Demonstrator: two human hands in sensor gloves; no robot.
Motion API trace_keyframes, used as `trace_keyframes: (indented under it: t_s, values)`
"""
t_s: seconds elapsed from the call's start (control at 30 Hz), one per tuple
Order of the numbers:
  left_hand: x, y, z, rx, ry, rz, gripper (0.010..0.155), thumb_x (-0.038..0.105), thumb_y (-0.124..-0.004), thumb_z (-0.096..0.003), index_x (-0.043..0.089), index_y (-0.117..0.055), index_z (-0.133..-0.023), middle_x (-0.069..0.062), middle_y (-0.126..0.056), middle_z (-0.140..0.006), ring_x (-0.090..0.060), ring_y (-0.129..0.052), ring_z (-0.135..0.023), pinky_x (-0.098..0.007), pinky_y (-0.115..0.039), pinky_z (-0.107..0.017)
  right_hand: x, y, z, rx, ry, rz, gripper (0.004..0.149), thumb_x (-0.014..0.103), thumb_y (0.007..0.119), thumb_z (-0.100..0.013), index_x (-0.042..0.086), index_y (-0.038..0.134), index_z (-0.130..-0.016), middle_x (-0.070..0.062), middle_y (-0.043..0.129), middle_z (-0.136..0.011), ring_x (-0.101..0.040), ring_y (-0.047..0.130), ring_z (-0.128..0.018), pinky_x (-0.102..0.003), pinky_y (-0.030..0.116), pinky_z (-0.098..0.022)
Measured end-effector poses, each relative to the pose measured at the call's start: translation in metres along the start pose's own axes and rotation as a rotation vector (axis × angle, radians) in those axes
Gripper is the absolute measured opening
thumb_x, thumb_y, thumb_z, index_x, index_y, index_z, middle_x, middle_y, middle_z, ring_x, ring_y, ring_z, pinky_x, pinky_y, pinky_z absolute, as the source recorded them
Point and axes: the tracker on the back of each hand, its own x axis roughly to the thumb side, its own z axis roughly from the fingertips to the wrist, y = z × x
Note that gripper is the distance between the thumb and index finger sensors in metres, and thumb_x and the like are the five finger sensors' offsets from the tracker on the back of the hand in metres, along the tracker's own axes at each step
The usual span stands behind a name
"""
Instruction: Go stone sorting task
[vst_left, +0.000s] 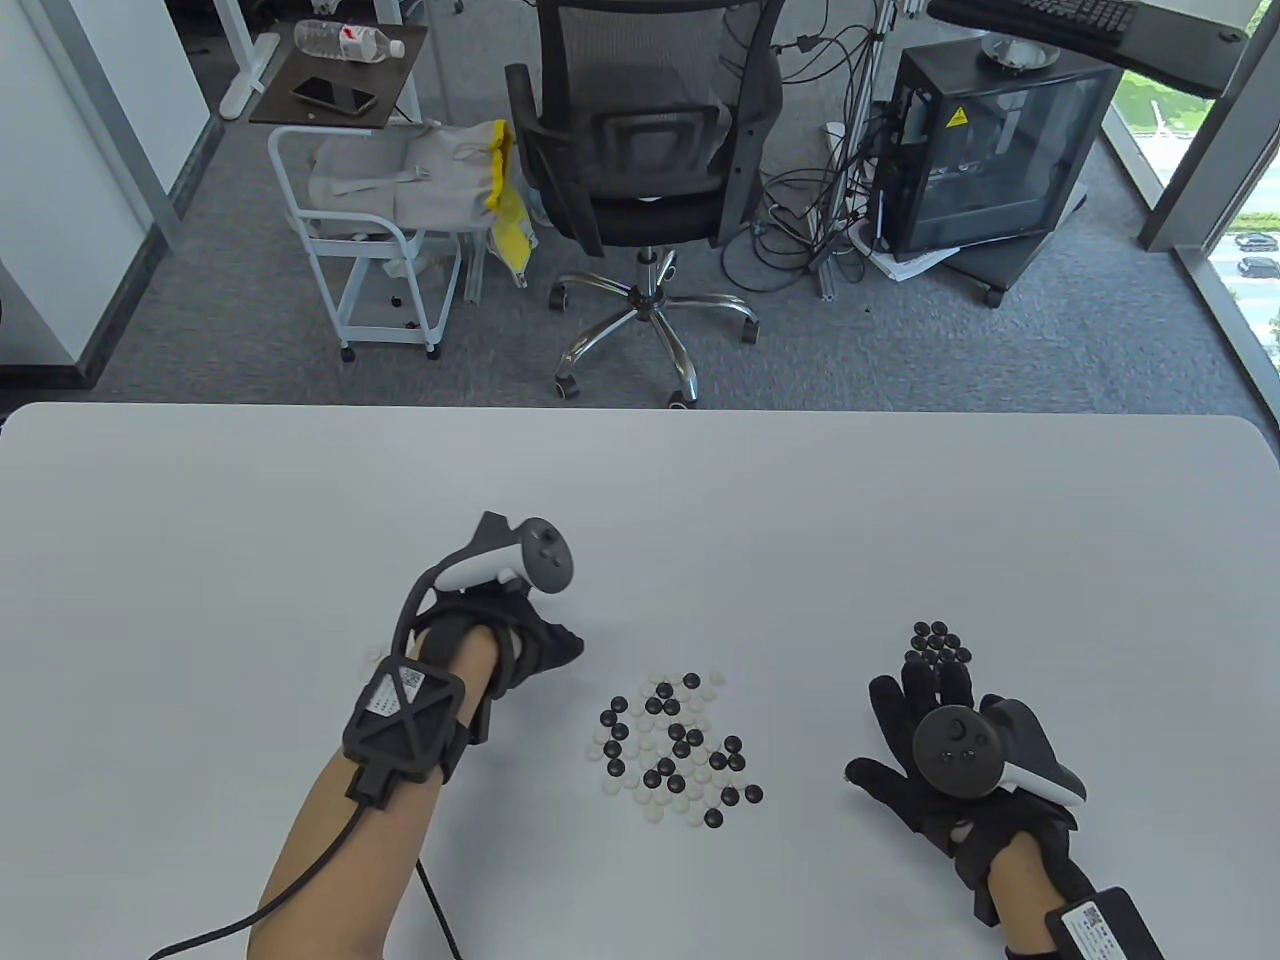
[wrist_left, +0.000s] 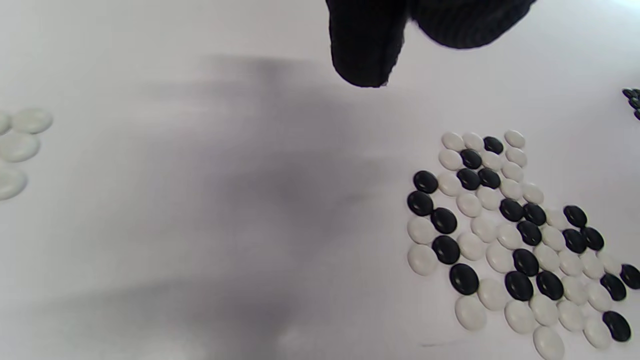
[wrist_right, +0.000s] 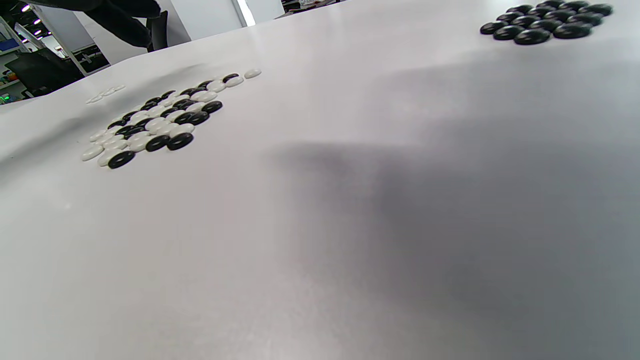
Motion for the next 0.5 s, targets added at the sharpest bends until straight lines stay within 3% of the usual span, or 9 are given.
trace_keyframes:
  t_s: [0.23,0.5]
  values:
    - [0.073,-0.012,-0.034,-0.061,-0.209,-0.024,0.066,0.054,-0.053,-0.0524,0.030,-0.059,-0.113,-0.025,0.002,-0.116,-0.055,0.009,-0.096,-0.082,-0.009,-0.058,0.000,0.001,-0.001,0.005,0.004,-0.007,0.086,0.049,0.055,-0.066,-0.009,0.015,-0.115,-0.049,0.000,-0.108,-0.070,-0.007,-0.087,-0.089,0.007,-0.051]
    - [0.106,-0.023,-0.070,-0.069,-0.249,-0.031,0.067,0.055,-0.050,-0.0515,0.035,-0.044,-0.116,-0.022,0.015,-0.111,-0.054,0.019,-0.092,-0.082,-0.003,-0.057,-0.001,0.002,-0.002,0.008,0.005,-0.006,0.086,0.049,0.055,-0.066,-0.009,0.015,-0.115,-0.049,0.000,-0.108,-0.070,-0.007,-0.087,-0.089,0.007,-0.051]
